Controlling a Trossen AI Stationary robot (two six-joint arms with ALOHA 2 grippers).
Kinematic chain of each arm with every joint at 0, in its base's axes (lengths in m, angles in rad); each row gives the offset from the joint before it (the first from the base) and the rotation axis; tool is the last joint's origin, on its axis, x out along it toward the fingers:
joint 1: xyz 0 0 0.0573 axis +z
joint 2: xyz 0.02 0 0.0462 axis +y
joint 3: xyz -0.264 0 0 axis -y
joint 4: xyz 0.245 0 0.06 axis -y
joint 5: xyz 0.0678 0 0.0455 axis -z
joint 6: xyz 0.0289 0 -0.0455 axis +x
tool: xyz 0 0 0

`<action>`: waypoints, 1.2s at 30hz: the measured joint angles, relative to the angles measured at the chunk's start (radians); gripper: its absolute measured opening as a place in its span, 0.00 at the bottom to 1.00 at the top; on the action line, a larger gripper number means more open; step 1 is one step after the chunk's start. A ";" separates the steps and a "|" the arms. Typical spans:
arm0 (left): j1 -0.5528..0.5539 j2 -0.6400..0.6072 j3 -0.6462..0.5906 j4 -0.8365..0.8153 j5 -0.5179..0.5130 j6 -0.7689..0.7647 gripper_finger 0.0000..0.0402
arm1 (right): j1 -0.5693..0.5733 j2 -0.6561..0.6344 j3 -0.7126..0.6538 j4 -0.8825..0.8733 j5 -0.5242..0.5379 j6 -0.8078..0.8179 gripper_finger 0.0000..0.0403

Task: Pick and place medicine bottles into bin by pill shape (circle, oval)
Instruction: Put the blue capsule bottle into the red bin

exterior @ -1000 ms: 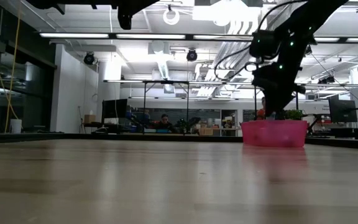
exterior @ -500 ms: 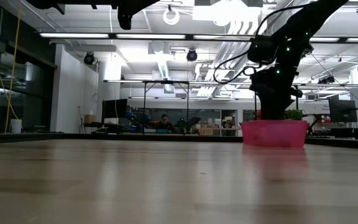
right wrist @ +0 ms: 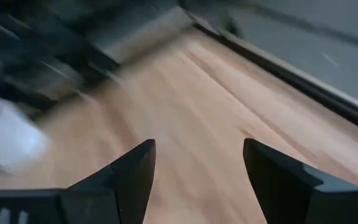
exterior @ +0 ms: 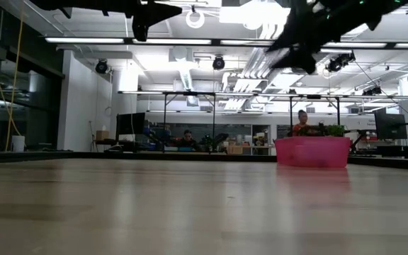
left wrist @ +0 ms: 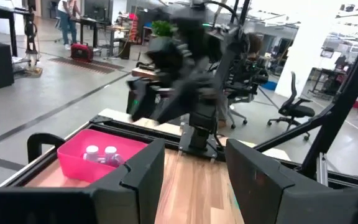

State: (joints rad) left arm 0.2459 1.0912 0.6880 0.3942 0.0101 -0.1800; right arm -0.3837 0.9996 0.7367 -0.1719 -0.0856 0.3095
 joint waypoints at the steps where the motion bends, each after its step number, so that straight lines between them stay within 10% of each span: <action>1: 0.000 0.000 0.000 0.000 0.000 0.000 0.39 | 0.037 -0.019 -0.036 0.095 0.001 0.018 0.59; 10: 0.000 0.000 0.000 0.006 0.001 -0.089 0.39 | 0.295 -0.072 -0.281 0.682 0.065 0.100 0.59; 36: 0.000 0.000 0.000 0.007 0.004 -0.105 0.39 | 0.348 -0.070 -0.261 0.655 0.124 0.066 0.59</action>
State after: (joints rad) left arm 0.2459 1.0912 0.6880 0.4007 0.0143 -0.2852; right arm -0.0360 0.9297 0.4754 0.4830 0.0389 0.3755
